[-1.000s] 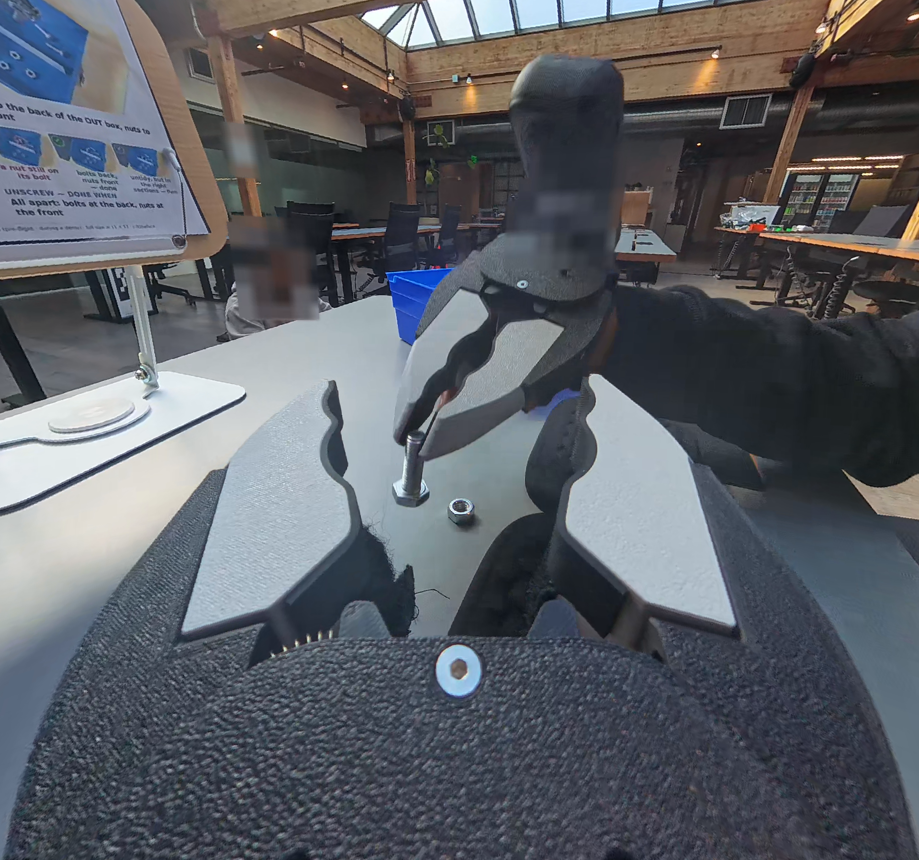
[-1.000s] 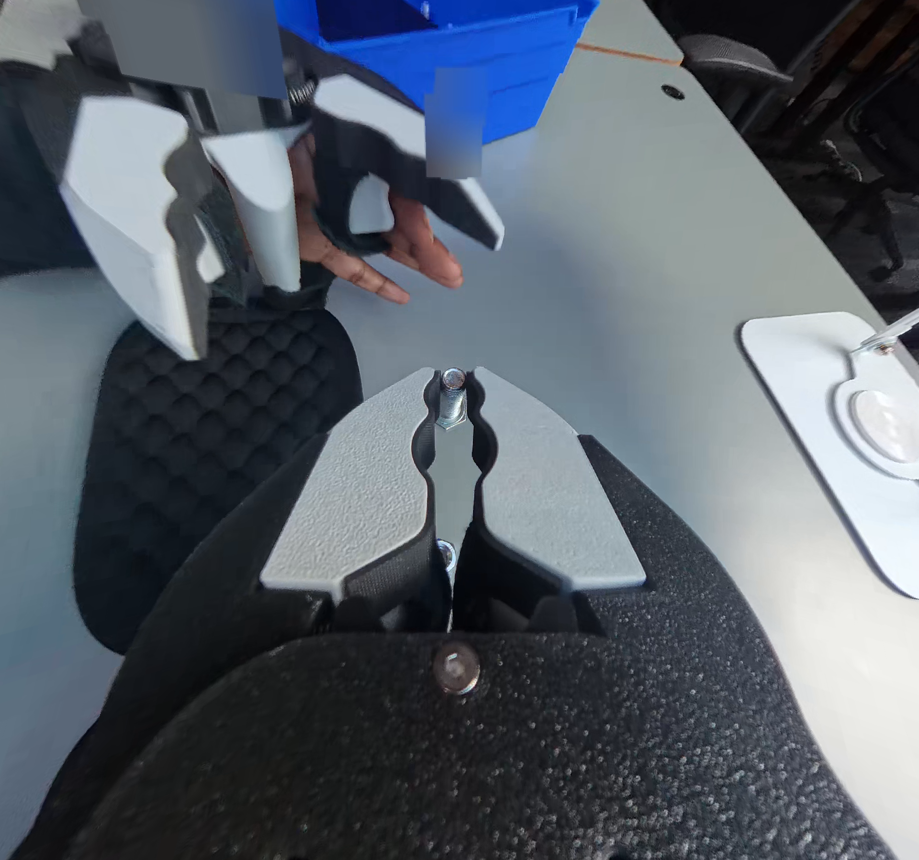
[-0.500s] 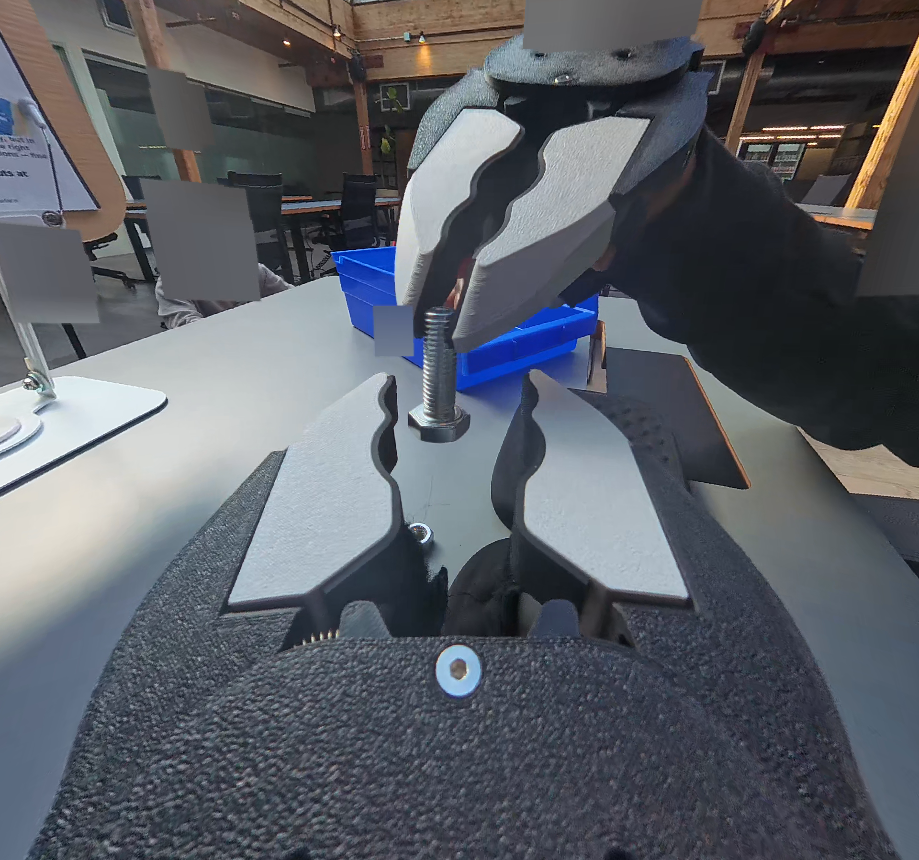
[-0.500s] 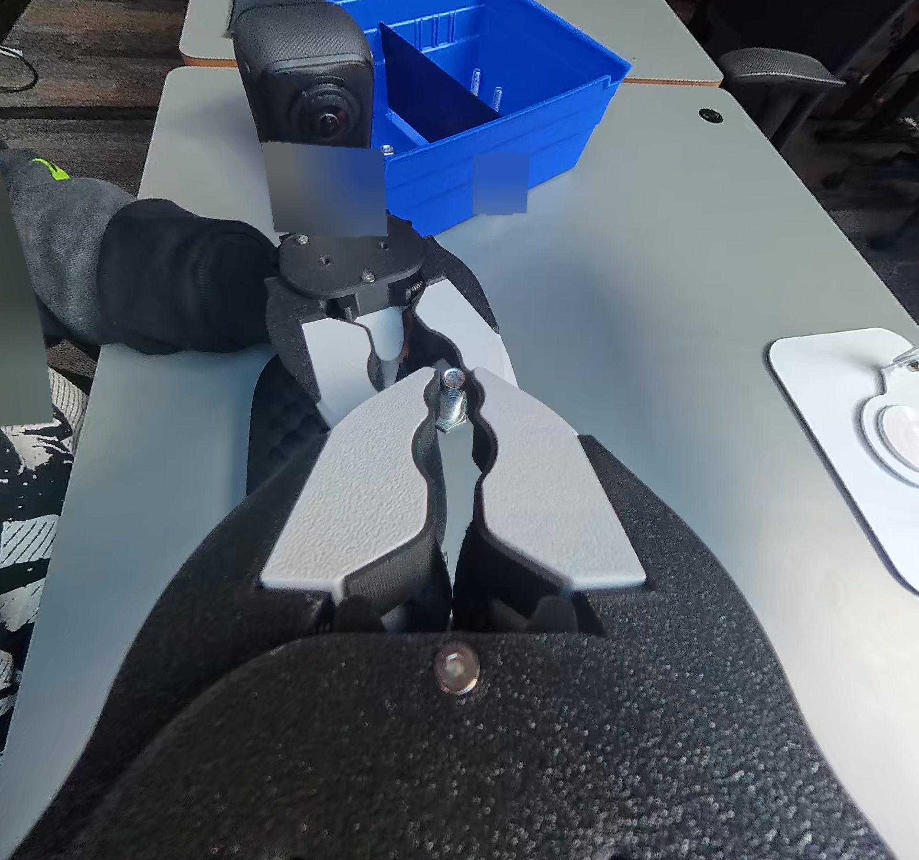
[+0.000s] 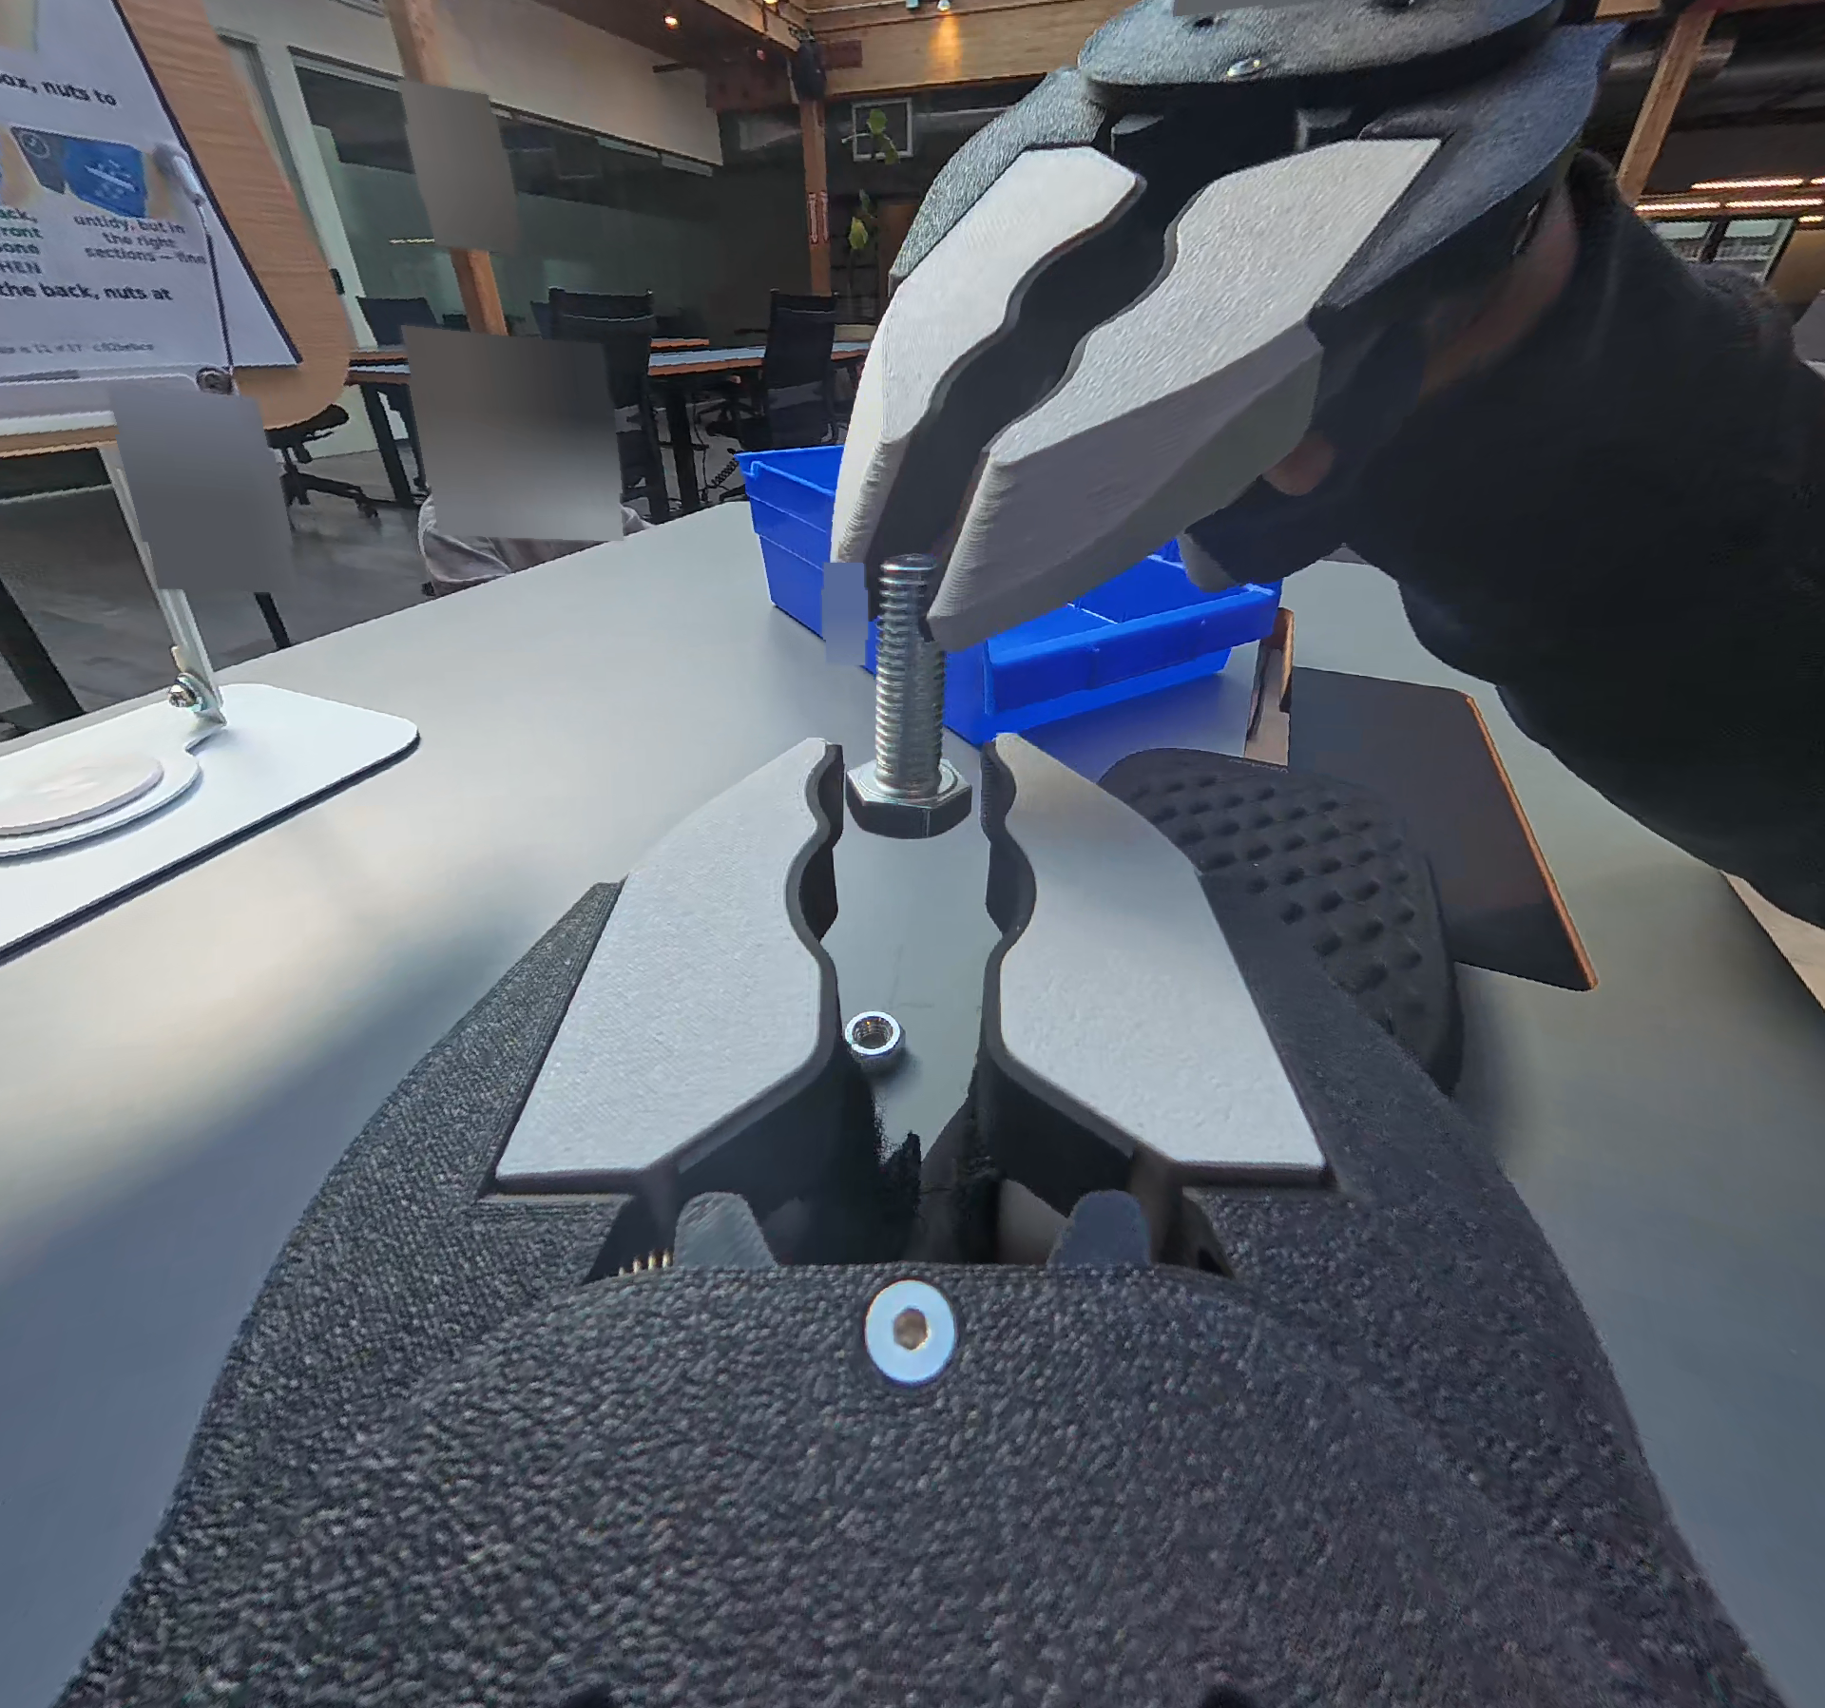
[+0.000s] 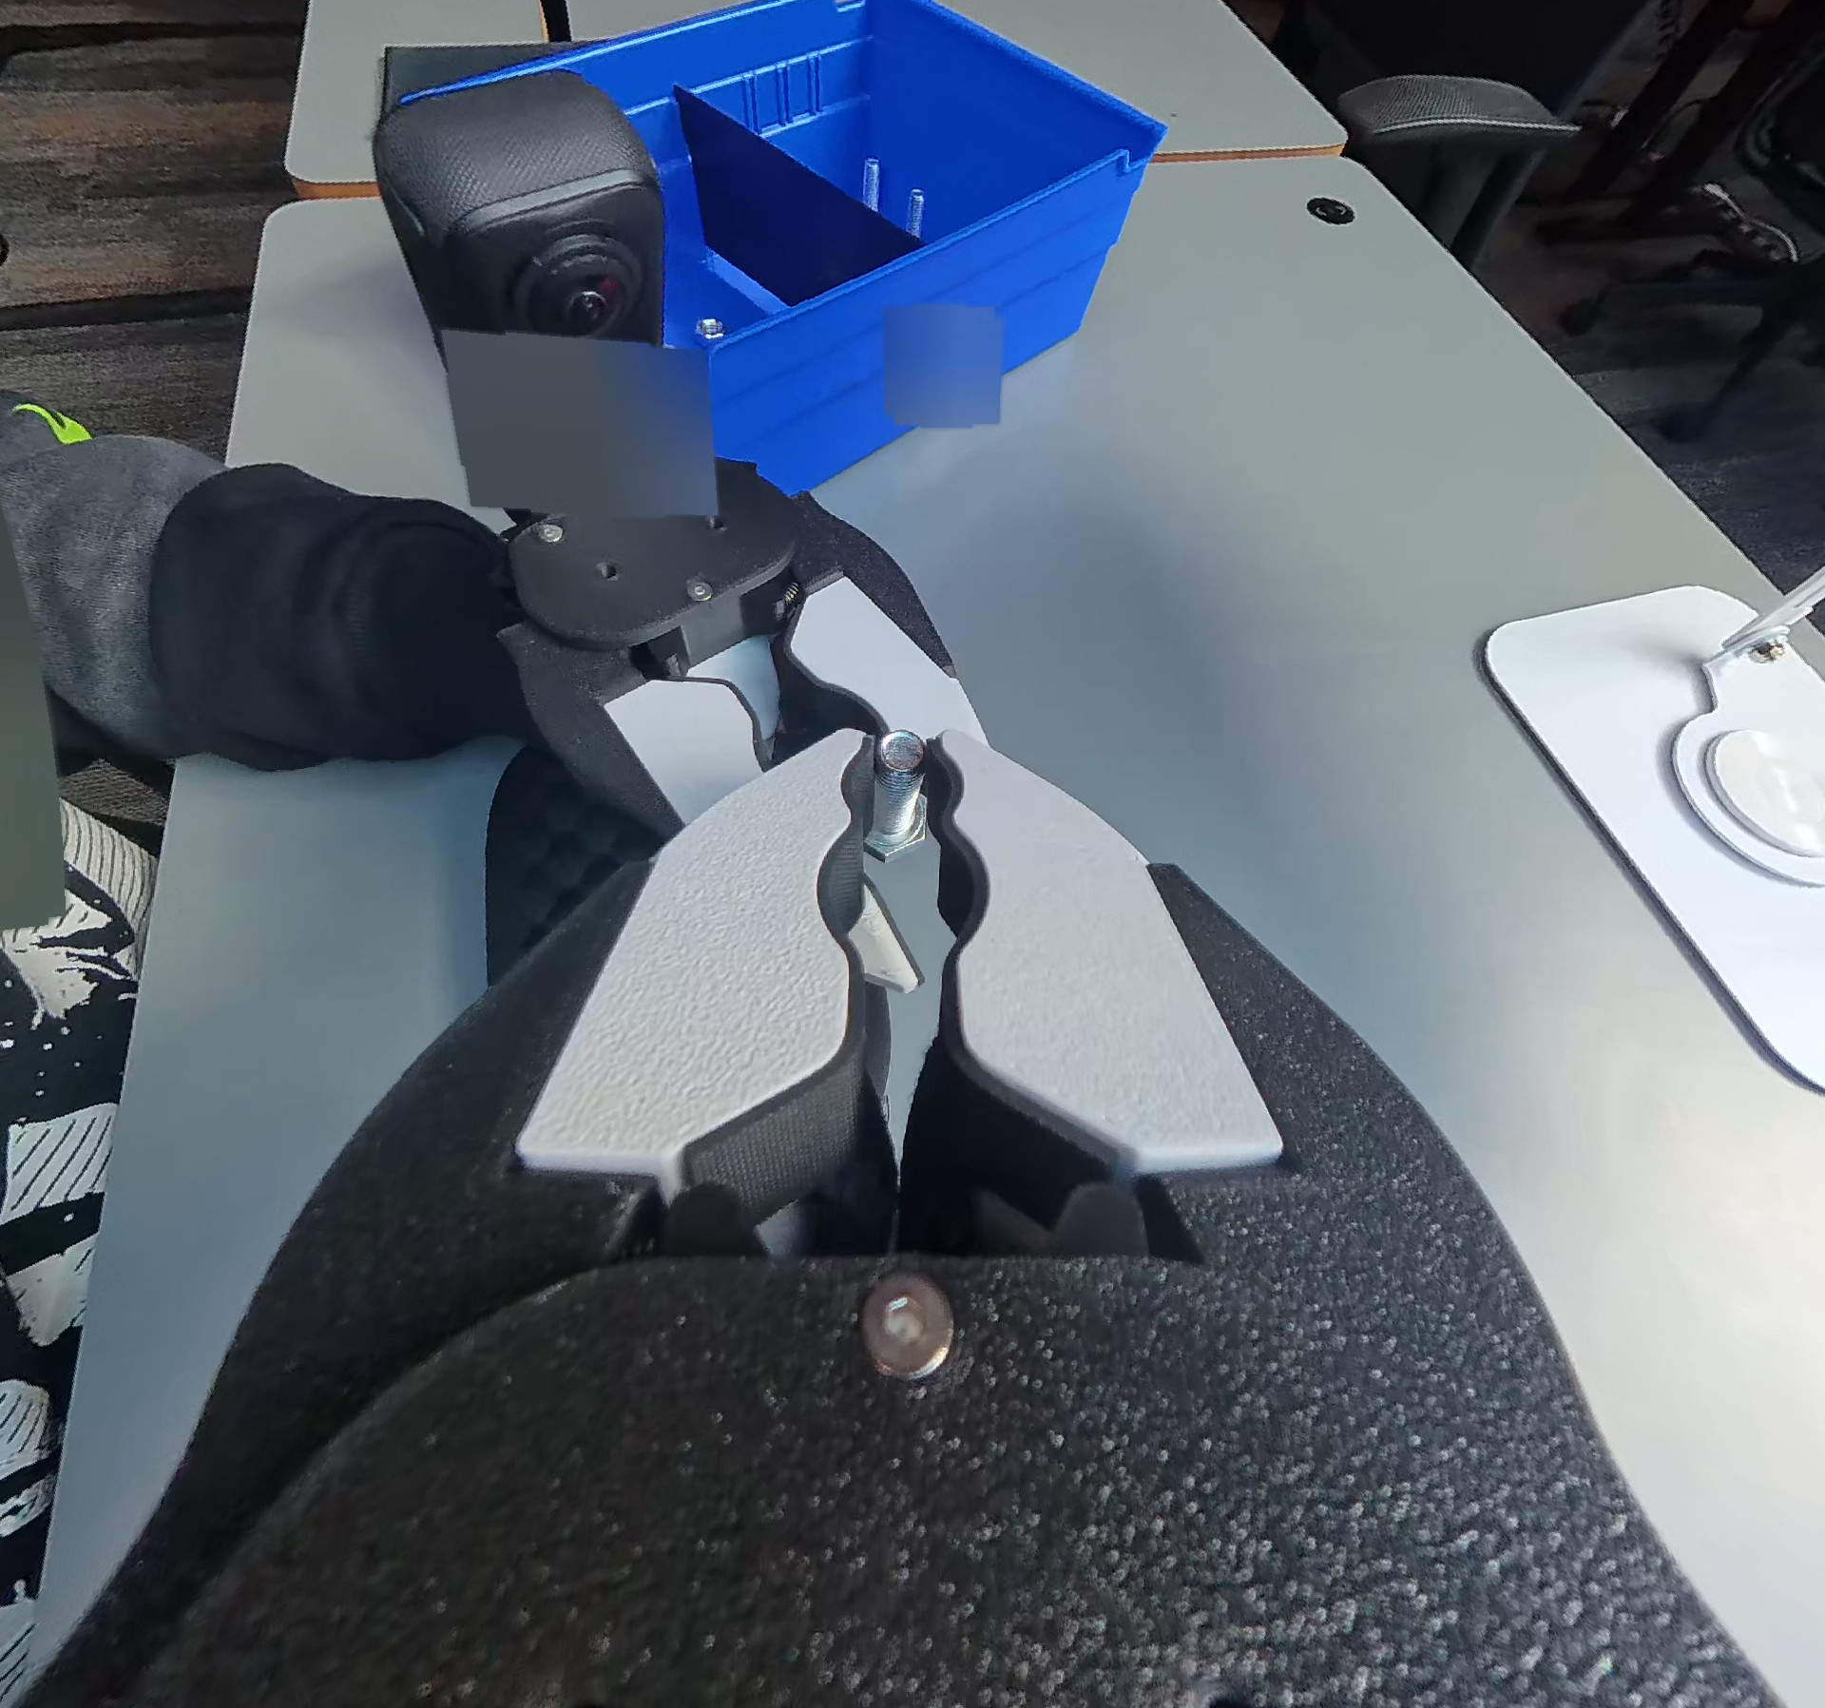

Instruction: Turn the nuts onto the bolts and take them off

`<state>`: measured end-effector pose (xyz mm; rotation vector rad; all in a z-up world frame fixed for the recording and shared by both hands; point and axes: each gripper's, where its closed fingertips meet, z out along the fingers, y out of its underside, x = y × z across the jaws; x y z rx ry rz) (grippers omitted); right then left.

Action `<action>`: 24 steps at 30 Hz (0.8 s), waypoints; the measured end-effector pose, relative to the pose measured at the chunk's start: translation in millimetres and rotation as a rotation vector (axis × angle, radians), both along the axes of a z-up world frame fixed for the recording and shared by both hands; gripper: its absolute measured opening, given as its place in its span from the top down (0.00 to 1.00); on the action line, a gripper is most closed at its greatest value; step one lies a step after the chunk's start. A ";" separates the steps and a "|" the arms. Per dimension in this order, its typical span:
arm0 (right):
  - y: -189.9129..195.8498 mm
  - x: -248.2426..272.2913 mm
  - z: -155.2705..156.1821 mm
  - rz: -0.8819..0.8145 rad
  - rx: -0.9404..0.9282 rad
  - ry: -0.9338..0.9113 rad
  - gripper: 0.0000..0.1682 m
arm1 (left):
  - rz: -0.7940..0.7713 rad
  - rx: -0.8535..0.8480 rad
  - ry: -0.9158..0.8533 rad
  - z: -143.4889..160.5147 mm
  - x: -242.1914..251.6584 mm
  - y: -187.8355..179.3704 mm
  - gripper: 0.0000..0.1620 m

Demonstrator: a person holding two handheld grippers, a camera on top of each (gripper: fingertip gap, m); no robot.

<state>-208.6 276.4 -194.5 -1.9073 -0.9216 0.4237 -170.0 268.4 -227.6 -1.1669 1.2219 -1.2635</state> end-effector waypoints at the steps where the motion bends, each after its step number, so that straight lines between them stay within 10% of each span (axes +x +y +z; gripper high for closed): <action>1: 0.5 0.8 -0.7 -0.010 -0.003 -0.004 0.95 | 0.008 0.005 0.005 -0.6 0.5 0.4 0.84; 16: -0.7 0.0 -3.1 -0.055 -0.003 0.003 0.95 | 0.033 0.043 0.033 -4.9 2.8 0.0 0.92; 24: -10.0 23.9 -4.7 -0.065 0.030 -0.007 0.74 | -0.053 0.002 0.005 -2.0 -4.5 -5.2 0.92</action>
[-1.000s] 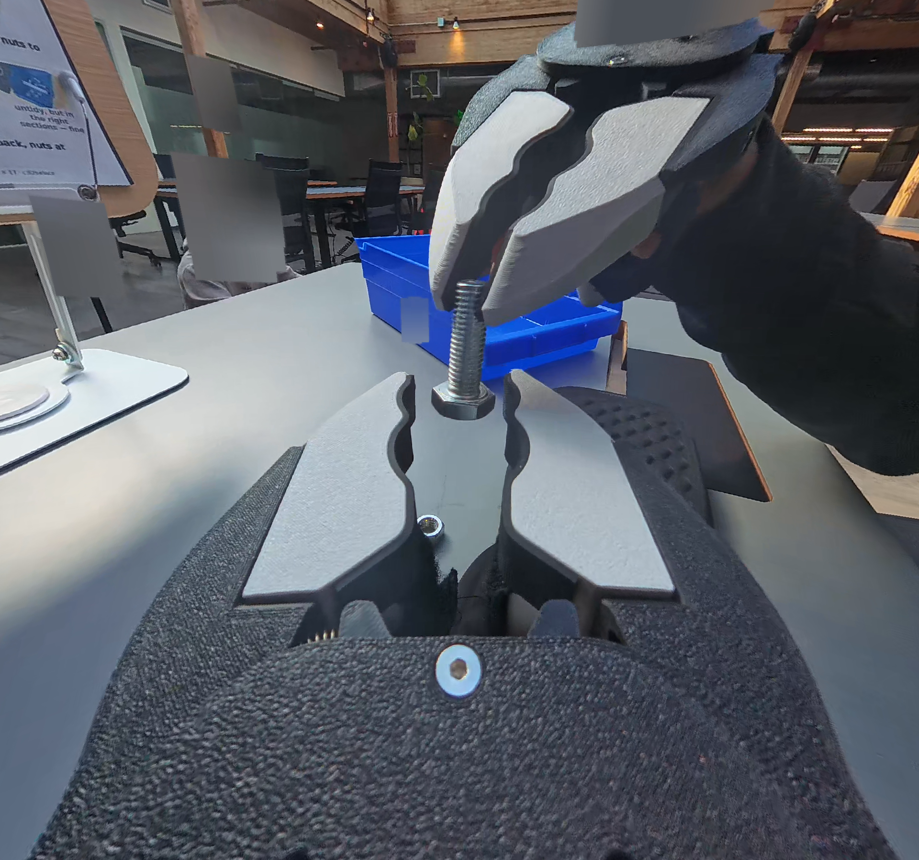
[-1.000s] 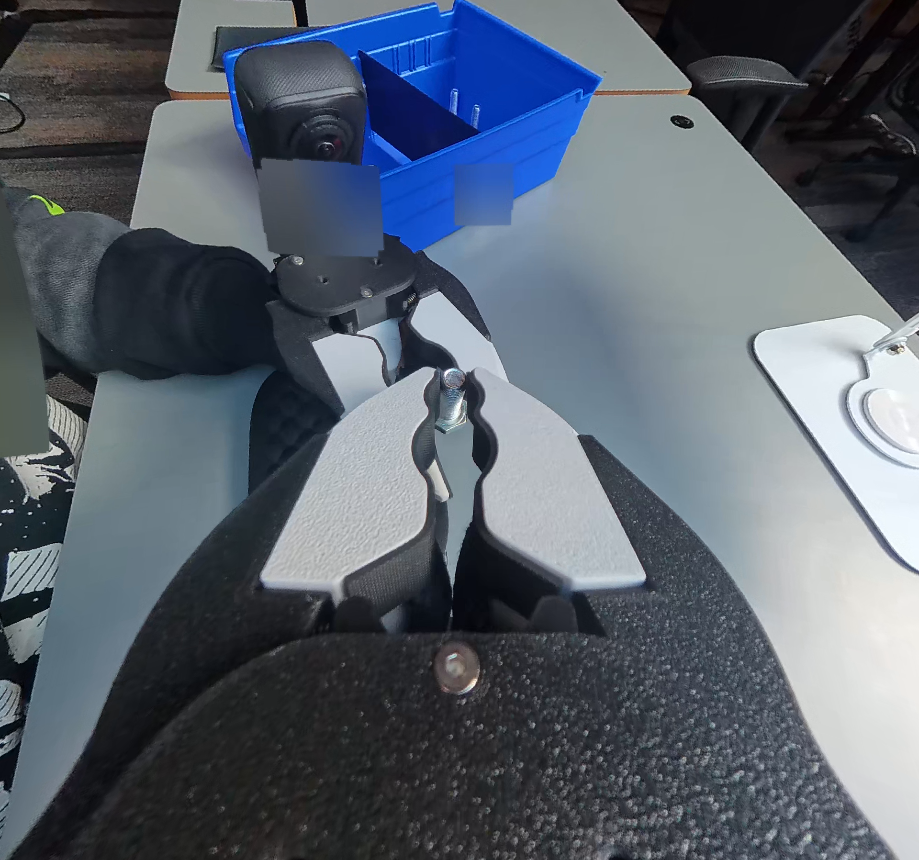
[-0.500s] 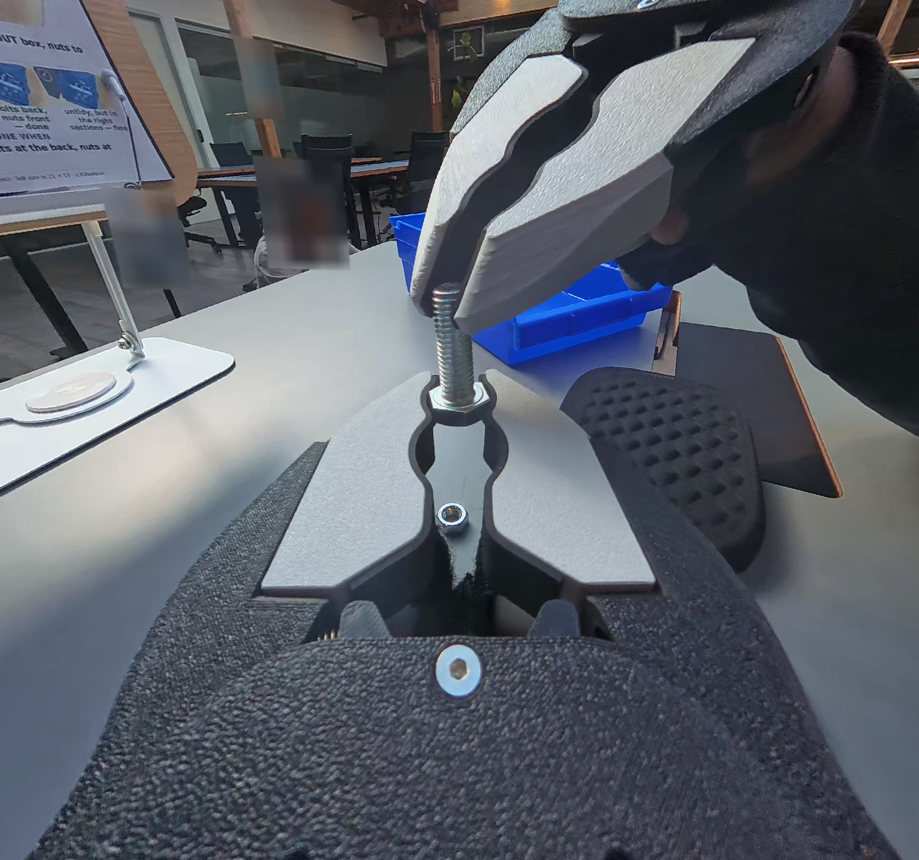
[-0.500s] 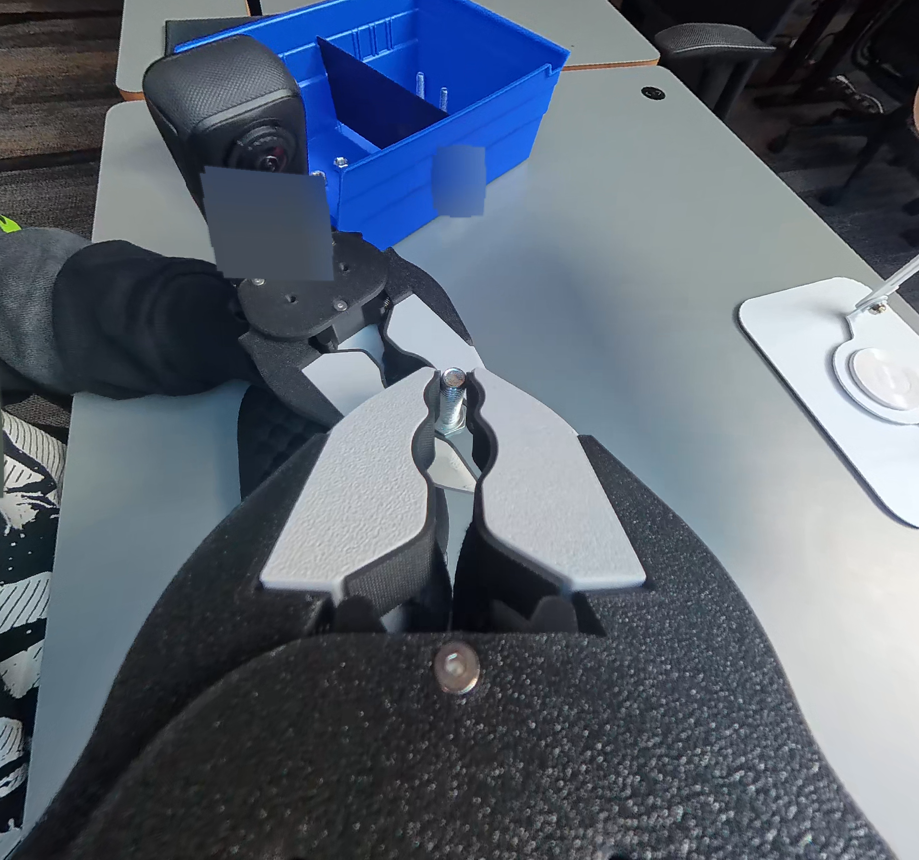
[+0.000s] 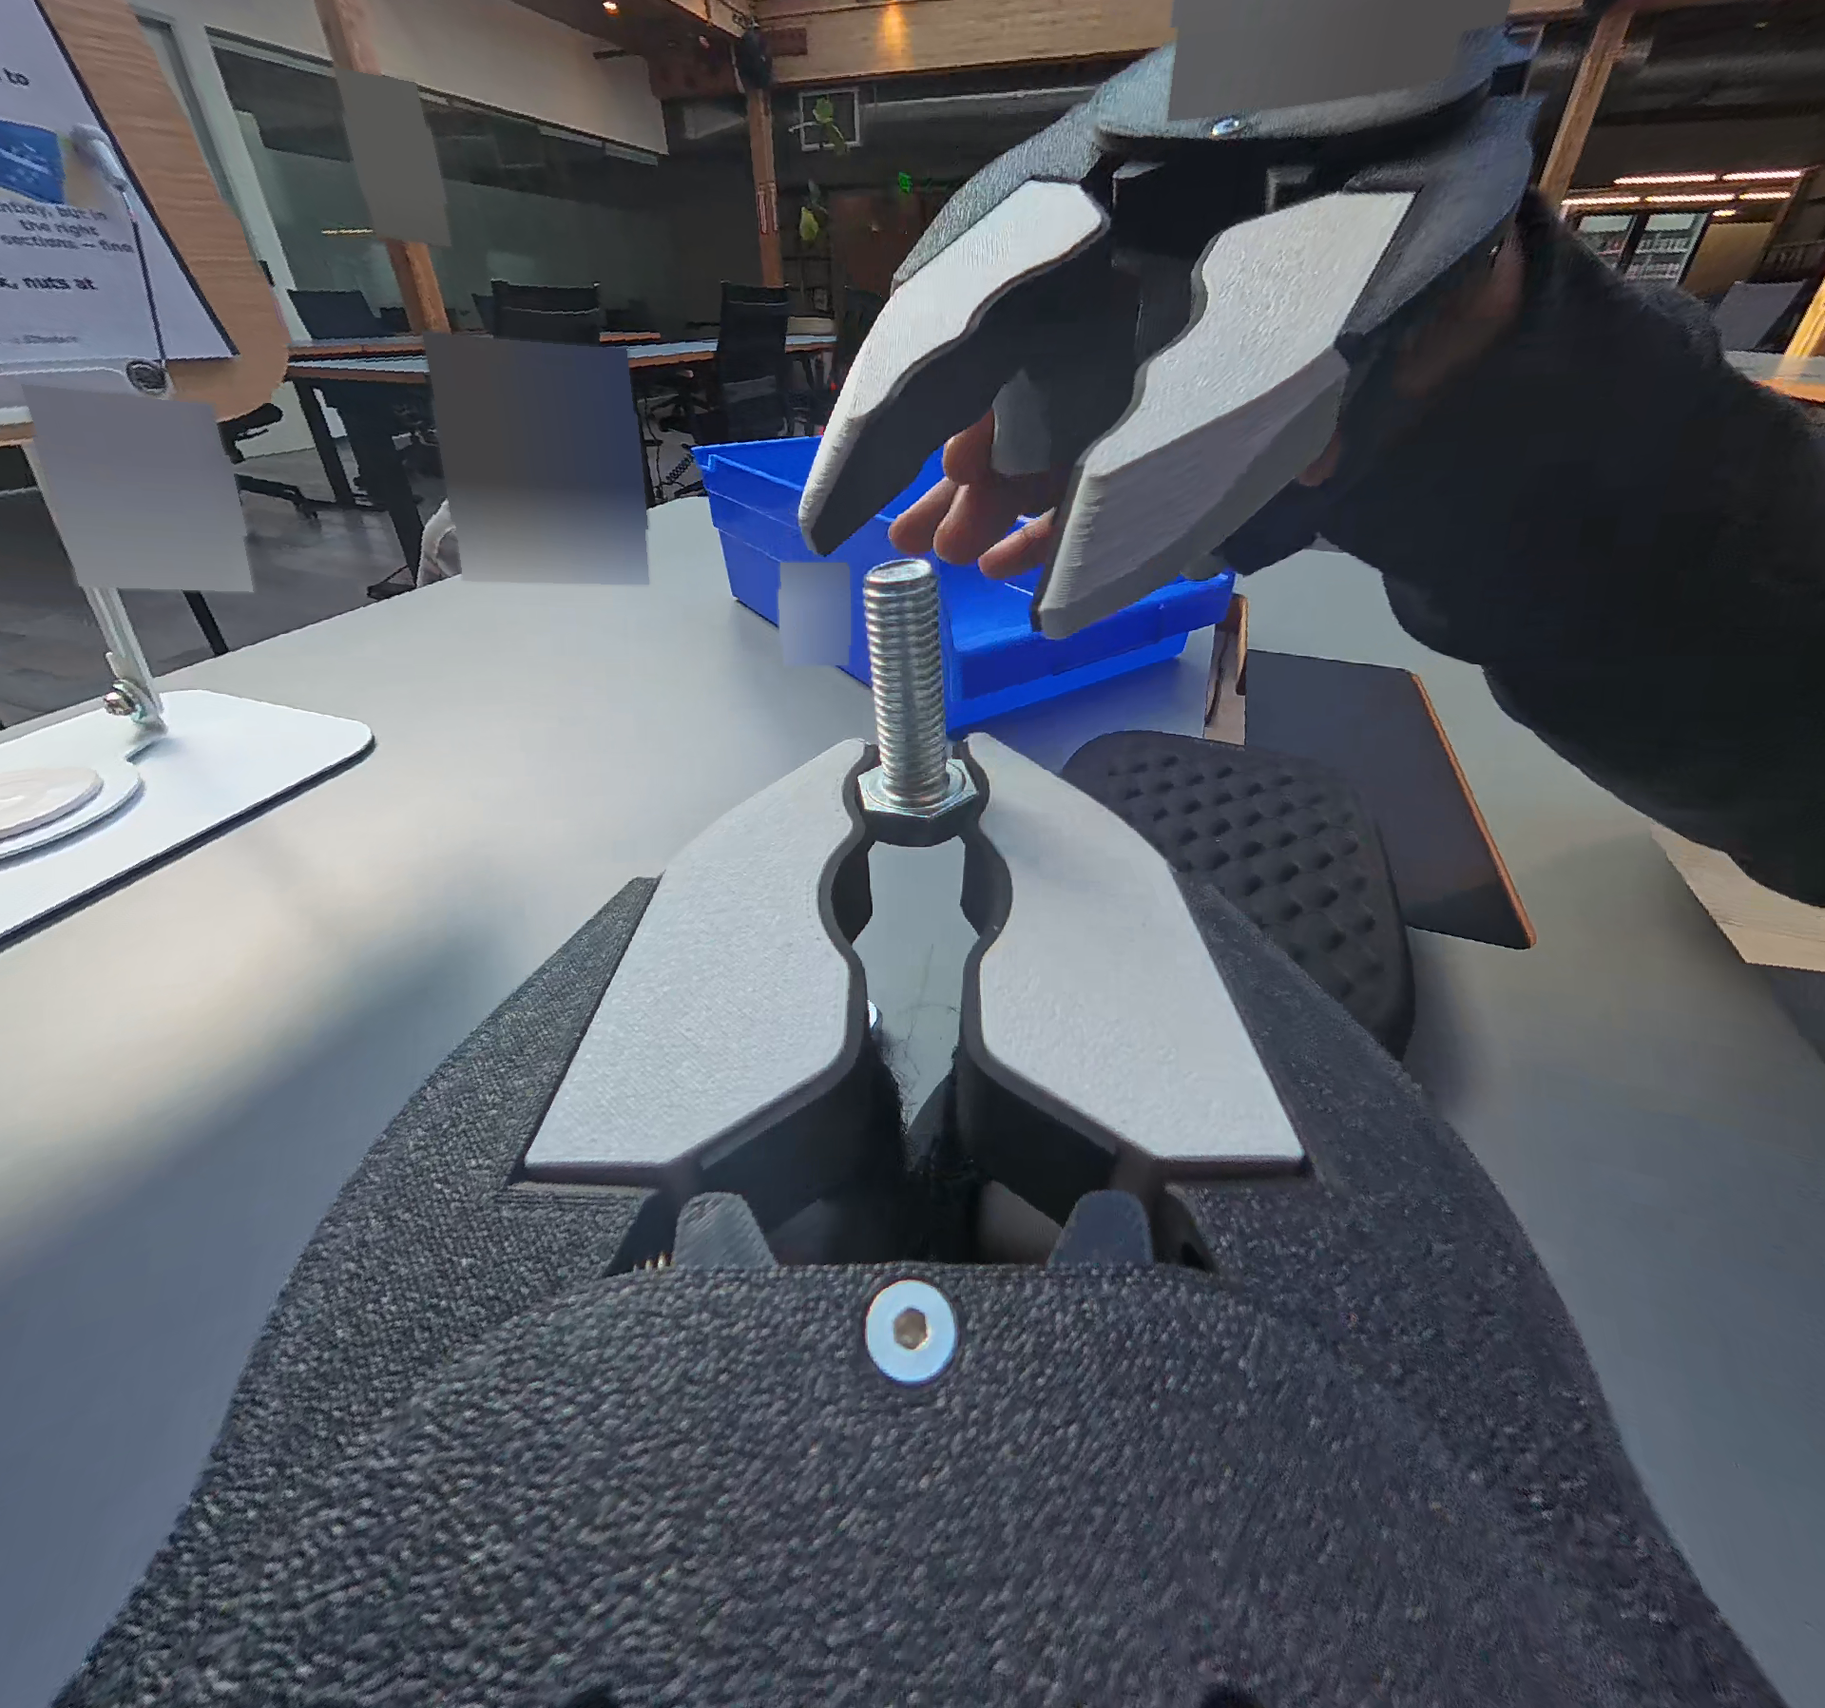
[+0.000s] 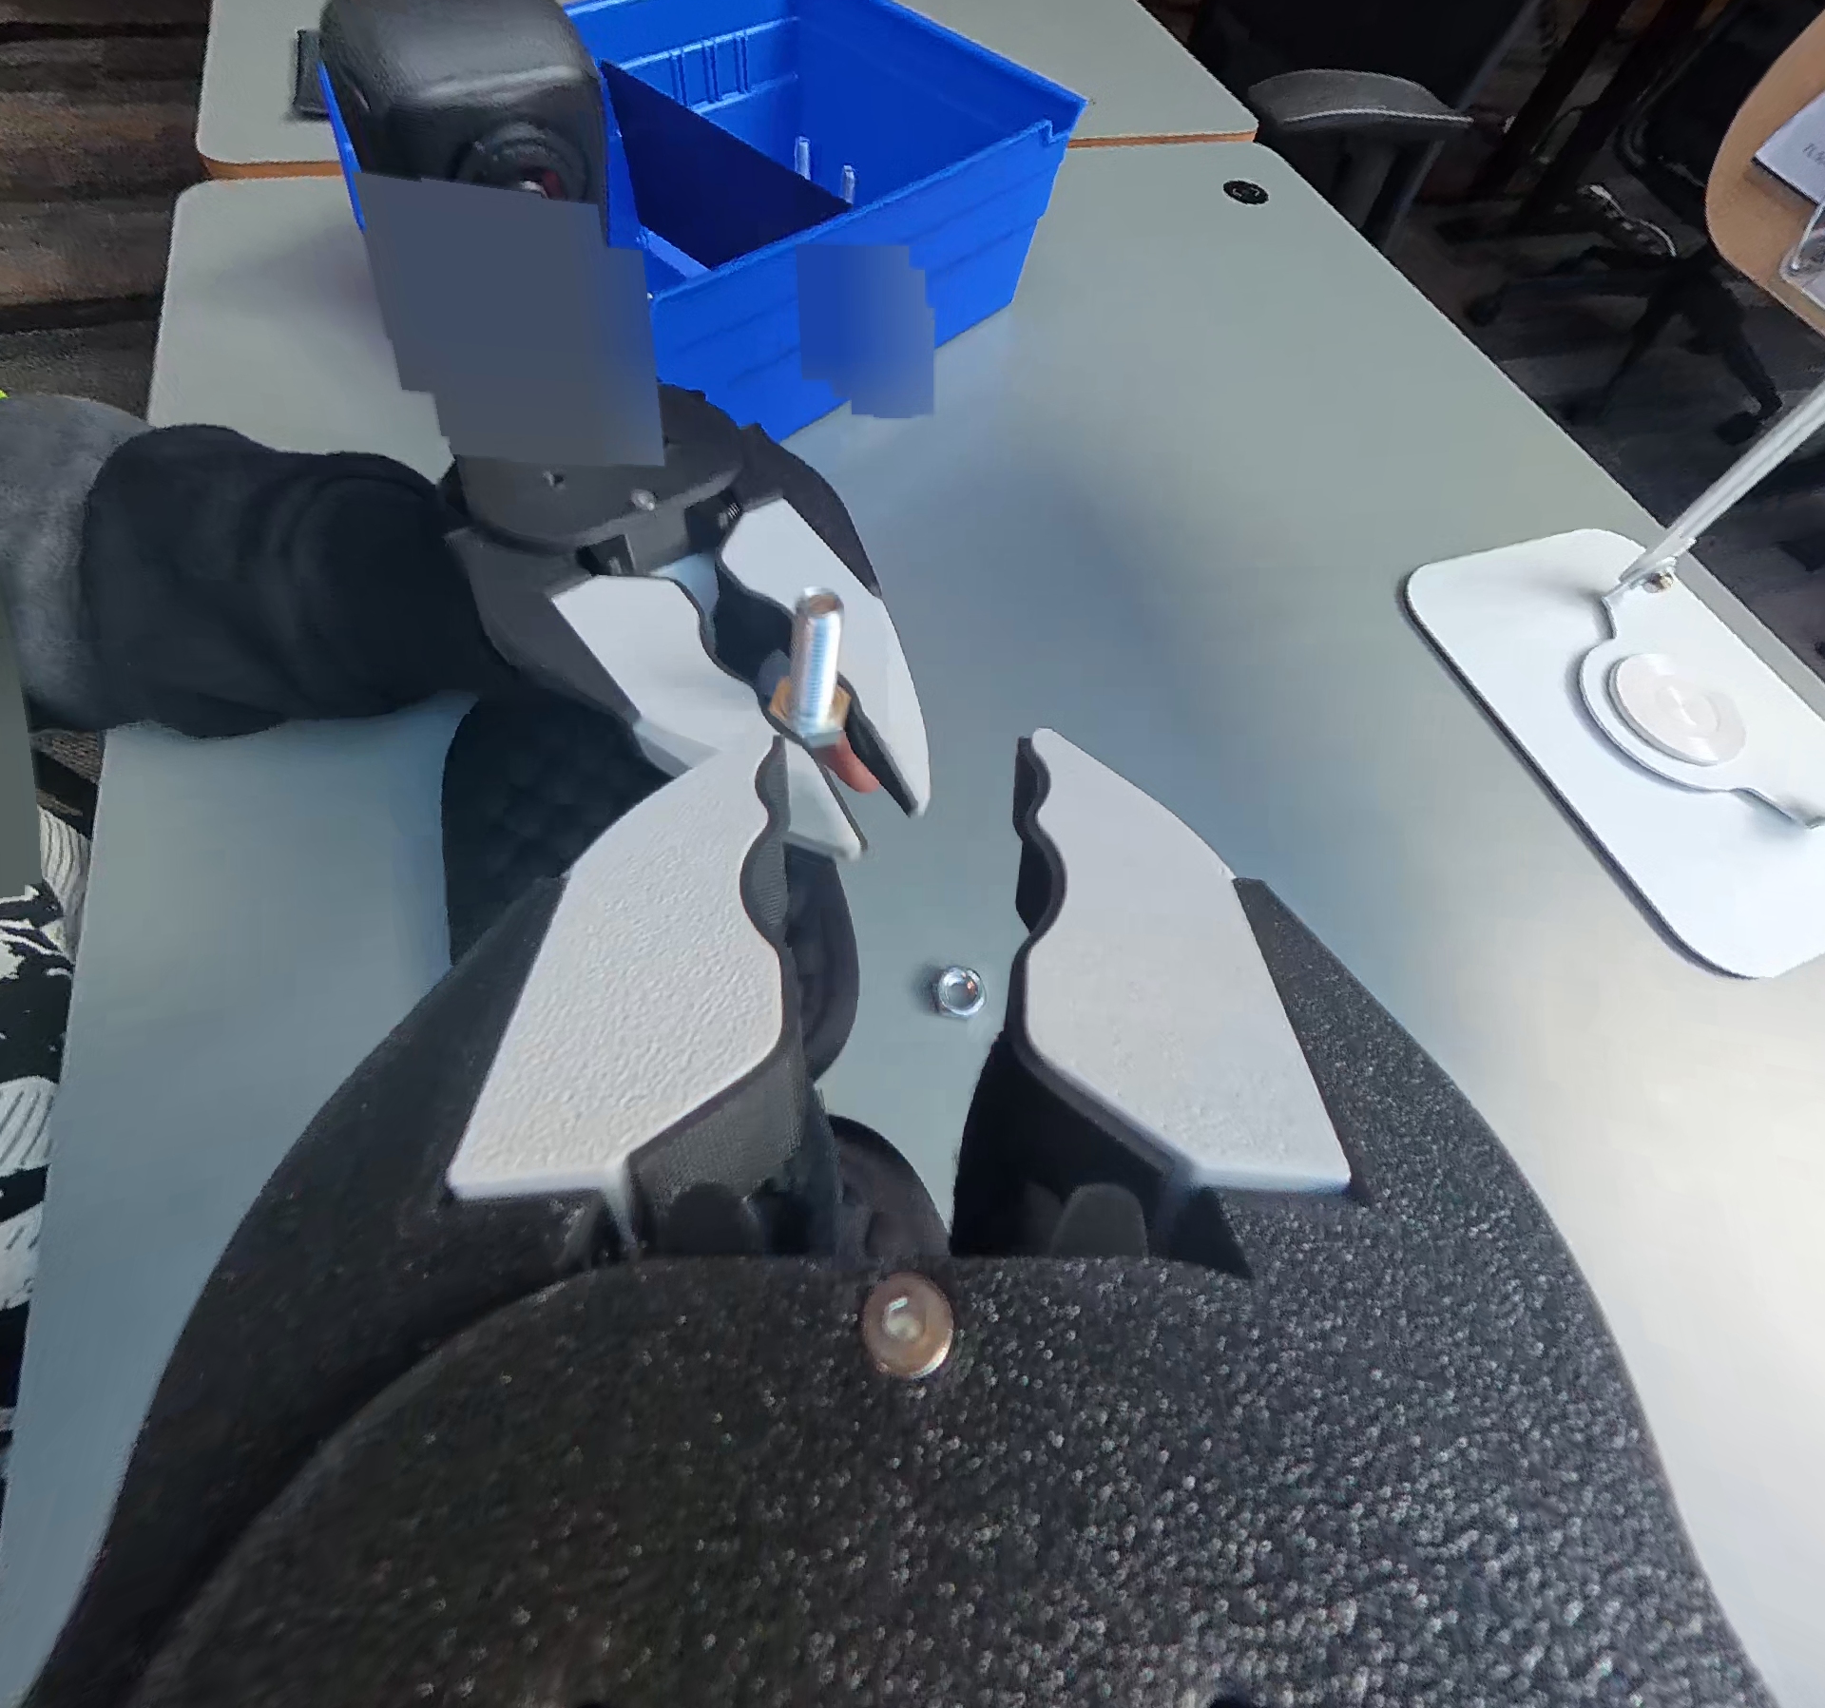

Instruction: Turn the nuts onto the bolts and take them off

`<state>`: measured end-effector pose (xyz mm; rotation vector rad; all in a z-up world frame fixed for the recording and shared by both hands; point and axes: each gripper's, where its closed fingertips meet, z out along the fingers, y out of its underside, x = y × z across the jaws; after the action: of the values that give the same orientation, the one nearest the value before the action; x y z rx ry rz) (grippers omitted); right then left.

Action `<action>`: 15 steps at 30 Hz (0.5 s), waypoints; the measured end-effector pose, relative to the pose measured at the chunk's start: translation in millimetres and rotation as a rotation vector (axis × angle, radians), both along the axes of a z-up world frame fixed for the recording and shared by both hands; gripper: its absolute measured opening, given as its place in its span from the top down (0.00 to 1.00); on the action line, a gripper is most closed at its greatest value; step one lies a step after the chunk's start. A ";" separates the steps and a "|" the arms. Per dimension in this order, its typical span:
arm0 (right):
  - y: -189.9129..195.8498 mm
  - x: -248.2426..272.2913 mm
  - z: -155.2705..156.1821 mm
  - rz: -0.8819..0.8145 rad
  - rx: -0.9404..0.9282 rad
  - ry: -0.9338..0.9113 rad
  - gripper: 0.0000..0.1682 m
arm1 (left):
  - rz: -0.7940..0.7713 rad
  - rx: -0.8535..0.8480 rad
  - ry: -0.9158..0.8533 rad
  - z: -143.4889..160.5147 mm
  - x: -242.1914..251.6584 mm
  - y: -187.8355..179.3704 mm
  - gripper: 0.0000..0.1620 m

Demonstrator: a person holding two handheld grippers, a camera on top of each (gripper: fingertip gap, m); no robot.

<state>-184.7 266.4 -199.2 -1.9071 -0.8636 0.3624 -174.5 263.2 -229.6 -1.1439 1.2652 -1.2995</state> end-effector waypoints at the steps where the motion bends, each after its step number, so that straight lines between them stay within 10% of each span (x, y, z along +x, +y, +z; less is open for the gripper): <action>1: -0.8 9.3 -3.3 -0.011 -0.007 -0.017 0.72 | -0.012 -0.012 -0.007 0.9 -1.4 -0.3 0.92; 15: 1.4 81.7 -112.5 0.061 -0.435 -0.555 0.77 | -0.049 -0.041 -0.004 -1.7 -5.6 -1.7 0.92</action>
<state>-103.0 267.8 -311.7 -2.4445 -1.2848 0.0477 -180.1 261.5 -231.2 -1.1450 1.2764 -1.3690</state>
